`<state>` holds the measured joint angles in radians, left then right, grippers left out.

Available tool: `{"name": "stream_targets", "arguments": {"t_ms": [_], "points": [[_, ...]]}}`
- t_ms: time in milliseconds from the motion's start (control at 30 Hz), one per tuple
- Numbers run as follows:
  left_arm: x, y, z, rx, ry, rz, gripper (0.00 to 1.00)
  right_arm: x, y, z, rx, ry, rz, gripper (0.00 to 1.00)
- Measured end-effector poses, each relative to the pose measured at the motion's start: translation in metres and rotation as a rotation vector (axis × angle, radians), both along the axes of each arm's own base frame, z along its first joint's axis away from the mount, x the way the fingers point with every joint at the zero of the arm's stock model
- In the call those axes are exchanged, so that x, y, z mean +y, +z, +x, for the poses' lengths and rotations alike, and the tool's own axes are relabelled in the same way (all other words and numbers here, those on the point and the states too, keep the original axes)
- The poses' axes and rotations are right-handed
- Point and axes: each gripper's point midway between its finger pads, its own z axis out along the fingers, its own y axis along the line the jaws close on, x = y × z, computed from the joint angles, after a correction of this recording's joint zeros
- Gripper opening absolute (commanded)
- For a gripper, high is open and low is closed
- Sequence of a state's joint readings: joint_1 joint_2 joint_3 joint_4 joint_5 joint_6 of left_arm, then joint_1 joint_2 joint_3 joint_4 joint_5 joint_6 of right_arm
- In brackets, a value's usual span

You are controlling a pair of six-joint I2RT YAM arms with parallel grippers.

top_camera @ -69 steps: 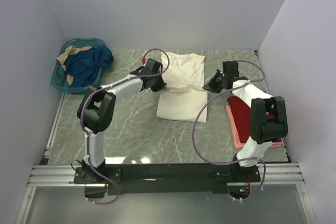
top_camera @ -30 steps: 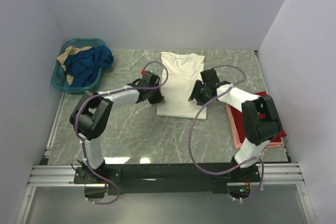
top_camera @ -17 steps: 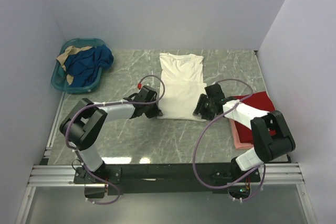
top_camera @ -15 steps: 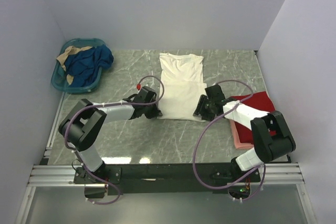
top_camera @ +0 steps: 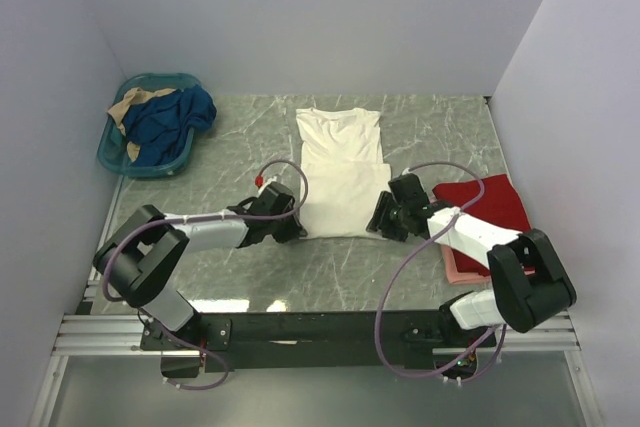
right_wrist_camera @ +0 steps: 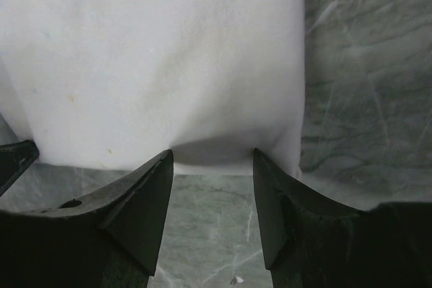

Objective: Fold and stack the t-shirts
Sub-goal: Fold the tshirt

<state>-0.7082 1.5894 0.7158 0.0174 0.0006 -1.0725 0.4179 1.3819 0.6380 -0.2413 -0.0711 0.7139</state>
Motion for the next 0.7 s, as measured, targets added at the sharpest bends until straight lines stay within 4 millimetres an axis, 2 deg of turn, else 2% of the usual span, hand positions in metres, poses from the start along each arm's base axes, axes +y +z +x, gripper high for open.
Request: {"name": "stream_targets", "arguments": {"t_ms": [200,367,533,567,600,667,700], "points": [[0.009,0.0,-0.025,0.002,0.006,-0.004,0.01,0.014,-0.001,-0.025,-0.002,0.056,0.015,0.58],[0.022,-0.005,-0.06,0.035,-0.011,-0.002,0.01,0.026,-0.004,-0.058,0.012,0.116,0.032,0.57],[0.035,-0.004,-0.086,0.054,-0.018,-0.008,0.01,0.035,-0.003,-0.086,0.018,0.16,0.058,0.58],[0.038,0.0,-0.089,0.048,-0.018,-0.014,0.04,0.034,-0.001,-0.09,0.022,0.16,0.06,0.59],[0.04,0.005,-0.09,0.037,-0.015,-0.019,0.17,0.031,0.002,-0.092,0.019,0.152,0.059,0.6],[0.041,0.016,-0.085,-0.001,-0.009,-0.033,0.27,0.027,0.01,-0.088,-0.008,0.133,0.053,0.61],[0.04,0.022,-0.081,-0.014,-0.003,-0.039,0.36,0.024,0.014,-0.084,-0.016,0.12,0.05,0.61]]}}
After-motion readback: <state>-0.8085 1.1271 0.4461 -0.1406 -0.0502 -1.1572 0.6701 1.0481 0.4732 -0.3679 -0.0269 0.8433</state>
